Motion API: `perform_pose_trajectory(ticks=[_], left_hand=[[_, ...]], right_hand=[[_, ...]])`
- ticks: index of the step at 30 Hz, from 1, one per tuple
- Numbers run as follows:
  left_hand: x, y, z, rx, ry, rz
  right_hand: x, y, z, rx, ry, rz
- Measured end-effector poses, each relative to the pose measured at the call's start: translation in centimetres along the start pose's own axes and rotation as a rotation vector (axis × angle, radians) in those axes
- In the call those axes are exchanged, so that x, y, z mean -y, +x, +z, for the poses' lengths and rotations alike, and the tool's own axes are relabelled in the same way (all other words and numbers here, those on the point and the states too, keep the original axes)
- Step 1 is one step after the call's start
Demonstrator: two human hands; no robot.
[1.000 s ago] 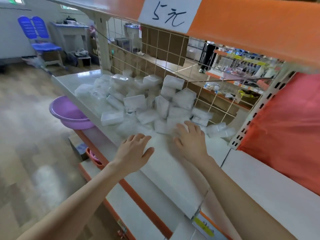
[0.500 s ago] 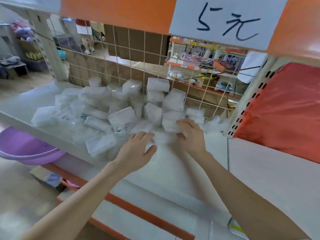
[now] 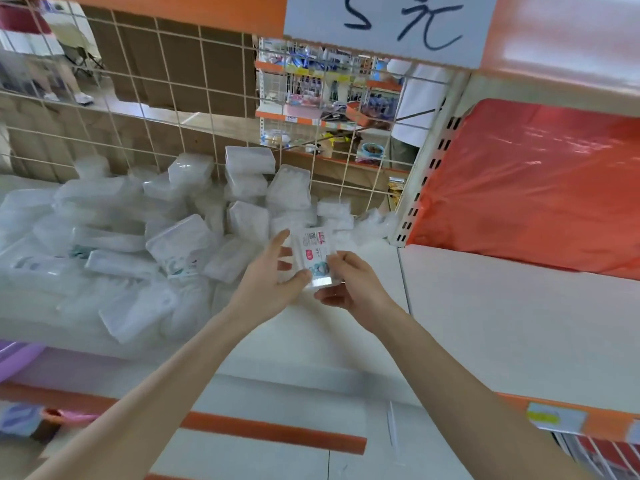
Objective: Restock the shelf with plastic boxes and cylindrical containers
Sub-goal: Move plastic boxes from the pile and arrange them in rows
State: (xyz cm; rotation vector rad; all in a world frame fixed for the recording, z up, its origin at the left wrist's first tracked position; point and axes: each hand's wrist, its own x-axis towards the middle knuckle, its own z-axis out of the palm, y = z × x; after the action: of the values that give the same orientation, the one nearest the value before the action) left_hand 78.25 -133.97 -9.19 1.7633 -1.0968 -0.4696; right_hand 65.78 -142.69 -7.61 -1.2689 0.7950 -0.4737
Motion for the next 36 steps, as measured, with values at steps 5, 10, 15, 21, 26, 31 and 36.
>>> perform_pose_trajectory(ticks=[5,10,15,21,26,31,36], left_hand=[[-0.4,-0.8,0.4,0.027,0.002,0.015],[-0.3,-1.8,0.9,-0.005,0.216,0.000],[0.7,-2.1,-0.4,0.003,0.359,0.005],[1.4,-2.6,-0.8,0.149,0.512,0.080],[1.0,-2.1,0.8,0.182,0.537,0.146],[1.1,0.1,0.8,0.015,0.803,0.130],[1.9,2.3,1.0,0.018,1.106,0.035]], right_hand=[[-0.5,-0.6,0.1,0.145,0.235,0.106],[-1.7,-1.0,0.8,0.305,0.133,0.130],[-1.5,-0.4,0.1,0.159,0.150,0.093],[-0.9,0.0,-0.6,0.040,-0.096,0.056],[-1.5,-0.1,-2.8,-0.101,-0.174,0.036],[-2.7,-0.4,-6.3,-0.311,-0.268,0.035],[-4.0,-0.7,-7.9,-0.402,-0.546,-0.018]])
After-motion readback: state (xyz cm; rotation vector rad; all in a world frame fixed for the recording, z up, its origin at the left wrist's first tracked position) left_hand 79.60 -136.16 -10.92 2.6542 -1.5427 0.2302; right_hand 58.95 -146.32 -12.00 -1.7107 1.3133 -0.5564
